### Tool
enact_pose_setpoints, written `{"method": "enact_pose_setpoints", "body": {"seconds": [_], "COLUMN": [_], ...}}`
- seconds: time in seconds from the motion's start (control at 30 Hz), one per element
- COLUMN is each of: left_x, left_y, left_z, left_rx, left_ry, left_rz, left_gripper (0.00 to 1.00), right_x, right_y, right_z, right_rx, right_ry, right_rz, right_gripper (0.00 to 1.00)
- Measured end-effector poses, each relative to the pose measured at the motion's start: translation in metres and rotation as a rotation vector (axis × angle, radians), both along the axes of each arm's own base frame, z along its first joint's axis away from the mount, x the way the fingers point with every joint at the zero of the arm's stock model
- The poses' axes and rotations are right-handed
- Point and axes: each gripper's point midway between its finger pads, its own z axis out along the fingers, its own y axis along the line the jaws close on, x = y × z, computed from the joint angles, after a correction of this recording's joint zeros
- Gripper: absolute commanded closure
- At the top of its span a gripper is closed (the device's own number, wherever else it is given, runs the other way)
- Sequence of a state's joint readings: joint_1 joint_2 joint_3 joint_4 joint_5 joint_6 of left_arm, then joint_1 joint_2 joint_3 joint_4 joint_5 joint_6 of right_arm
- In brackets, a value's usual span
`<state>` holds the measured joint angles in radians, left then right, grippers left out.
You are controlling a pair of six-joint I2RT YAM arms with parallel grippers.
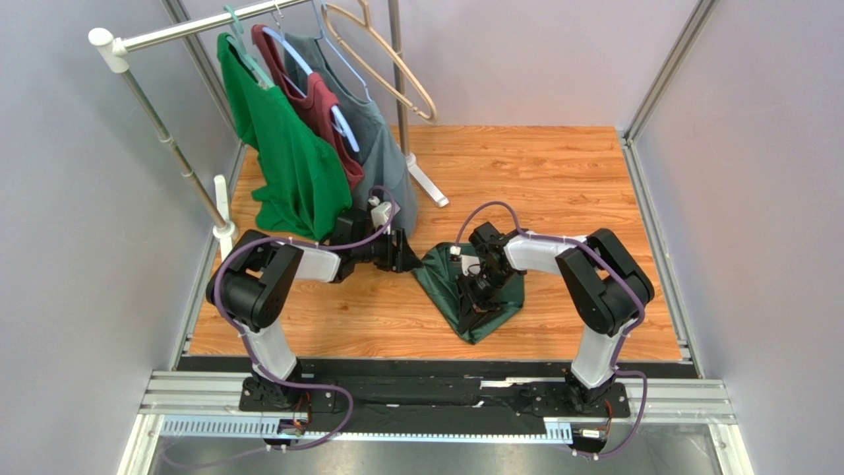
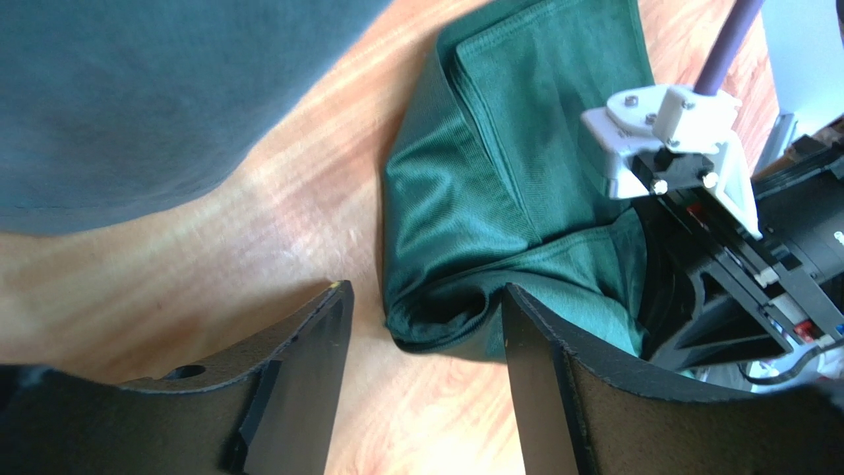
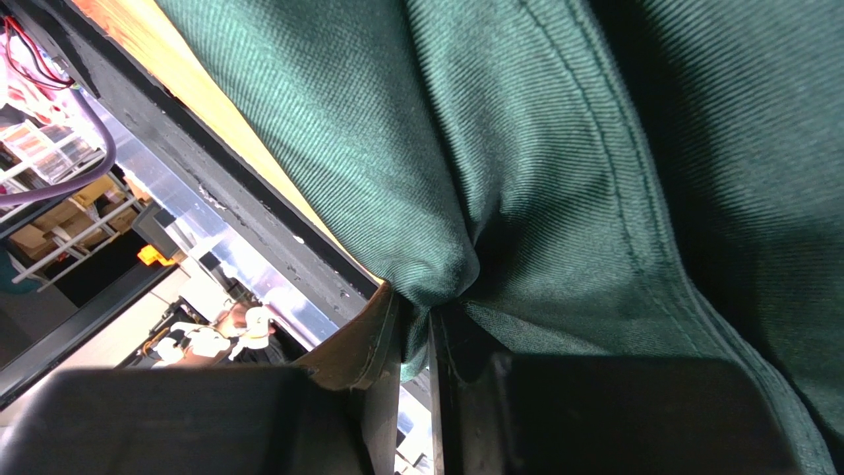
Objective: Fold the napkin, place the utensils inside, and roll it up
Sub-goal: Roll the napkin with the utensil
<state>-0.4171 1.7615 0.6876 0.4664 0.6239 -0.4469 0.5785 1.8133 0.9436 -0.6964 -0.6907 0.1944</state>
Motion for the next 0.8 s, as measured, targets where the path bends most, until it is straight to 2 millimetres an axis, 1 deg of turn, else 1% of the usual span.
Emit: {"method": "enact_pose_setpoints", "body": {"seconds": [0.17,0.4,0.5,0.6,0.63,0.67,0.7,0.77,0.8], "left_x": [0.006,0.009,0.009,0.008,0.006,0.006,0.005,0.003,0.002], "left_y": [-0.005,-0.010,-0.011,-0.012,-0.013,-0.014,-0.015,-0.016,-0.017], "left_z": [-0.001,-0.003,-0.003,-0.005,-0.006,-0.006,-0.007,-0.007,-0.007], "left_rx": [-0.010,-0.035,-0.042,-0.043,-0.042,-0.041,-0.041,-0.041,-0.042], "left_ry": [-0.005,-0.019,-0.021,-0.015,-0.011,-0.008,-0.005,0.000,0.001], "left_rz": [-0.015,-0.035,-0.041,-0.042,-0.045,-0.046,-0.048,-0.050,-0.052], "left_gripper": [0.38,0.43,0.48,0.55,0.61,0.63,0.70,0.76,0.87], "right_x": [0.000,0.000,0.000,0.000,0.000,0.000,0.000,0.000,0.000], "right_y": [0.000,0.000,0.000,0.000,0.000,0.000,0.000,0.000,0.000], "right_z": [0.000,0.000,0.000,0.000,0.000,0.000,0.000,0.000,0.000], "right_rx": [0.004,0.012,0.014,0.014,0.014,0.014,0.014,0.015,0.015], "right_ry": [0.008,0.021,0.023,0.024,0.024,0.024,0.024,0.024,0.024], "right_rz": [-0.005,-0.010,-0.012,-0.012,-0.012,-0.012,-0.012,-0.012,-0.013], "right_gripper": [0.84,0.84,0.84,0.84,0.84,0.84,0.84,0.83,0.83]}}
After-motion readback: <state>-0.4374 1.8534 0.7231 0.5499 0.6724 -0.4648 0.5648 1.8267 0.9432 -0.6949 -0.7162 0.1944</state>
